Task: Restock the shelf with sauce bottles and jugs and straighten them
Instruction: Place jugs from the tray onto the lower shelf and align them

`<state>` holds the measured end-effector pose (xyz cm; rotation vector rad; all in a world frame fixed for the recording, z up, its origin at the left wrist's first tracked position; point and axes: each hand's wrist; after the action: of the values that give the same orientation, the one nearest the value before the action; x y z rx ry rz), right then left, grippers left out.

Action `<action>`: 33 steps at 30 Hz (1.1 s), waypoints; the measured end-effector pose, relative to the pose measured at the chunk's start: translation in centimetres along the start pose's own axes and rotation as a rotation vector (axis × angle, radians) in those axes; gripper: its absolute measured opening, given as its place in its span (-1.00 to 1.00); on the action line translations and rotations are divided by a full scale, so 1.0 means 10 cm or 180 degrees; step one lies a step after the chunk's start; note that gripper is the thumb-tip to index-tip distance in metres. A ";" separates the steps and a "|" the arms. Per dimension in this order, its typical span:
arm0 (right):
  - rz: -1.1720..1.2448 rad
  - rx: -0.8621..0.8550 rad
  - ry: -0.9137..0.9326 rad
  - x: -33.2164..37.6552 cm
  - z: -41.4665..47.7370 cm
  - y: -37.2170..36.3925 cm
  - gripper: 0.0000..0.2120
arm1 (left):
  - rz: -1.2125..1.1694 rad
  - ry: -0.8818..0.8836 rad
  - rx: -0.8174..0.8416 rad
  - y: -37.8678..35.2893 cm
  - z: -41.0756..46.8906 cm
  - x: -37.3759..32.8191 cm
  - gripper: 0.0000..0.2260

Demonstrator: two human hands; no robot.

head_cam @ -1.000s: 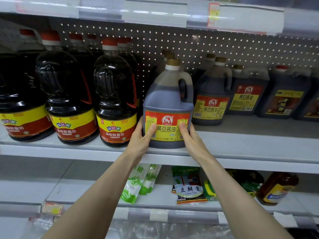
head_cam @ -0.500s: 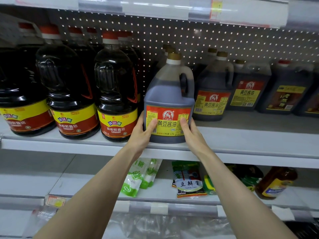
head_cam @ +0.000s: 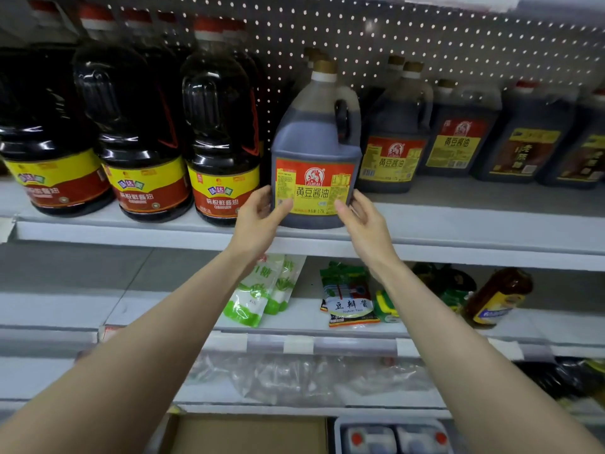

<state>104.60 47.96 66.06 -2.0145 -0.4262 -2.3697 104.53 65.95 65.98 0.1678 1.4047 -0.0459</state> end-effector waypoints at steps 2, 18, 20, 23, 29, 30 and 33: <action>-0.0015 -0.0170 -0.0001 0.00 -0.14 -0.03 -0.50 | 0.0039 0.0105 -0.0021 0.01 -0.13 -0.02 -0.51; -0.0016 0.0091 -0.0790 -1.11 -1.07 -1.00 -0.63 | -0.0112 0.1175 -0.0056 0.34 -1.39 1.17 -0.56; -0.0005 0.0198 -0.0948 -1.34 -1.20 -1.17 -0.65 | -0.0143 0.1342 -0.0127 0.40 -1.60 1.46 -0.62; 0.0030 0.0370 -0.1215 -1.76 -1.45 -1.44 -0.69 | -0.0182 0.1626 -0.0278 0.47 -1.97 1.96 -0.72; -0.0007 0.0858 -0.1842 -2.70 -2.03 -1.96 -0.69 | -0.0396 0.2291 -0.0576 0.52 -2.86 3.02 -0.75; -0.0010 0.0938 -0.1922 -2.85 -2.13 -2.02 -0.68 | -0.0462 0.2417 -0.0627 0.50 -3.01 3.19 -0.76; 0.0002 0.1126 -0.2174 -3.31 -2.39 -2.22 -0.68 | -0.0547 0.2712 -0.0776 0.45 -3.43 3.68 -0.77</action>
<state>83.39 58.68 26.15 -2.5508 -0.7725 -1.3944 77.70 77.85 24.86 -0.1627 2.2559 0.0640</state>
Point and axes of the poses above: each hand's wrist, its own z-axis towards the middle knuckle, its own y-axis out of the back of the hand, x = y × z, and after that the axes turned 14 degrees about x, right-handed
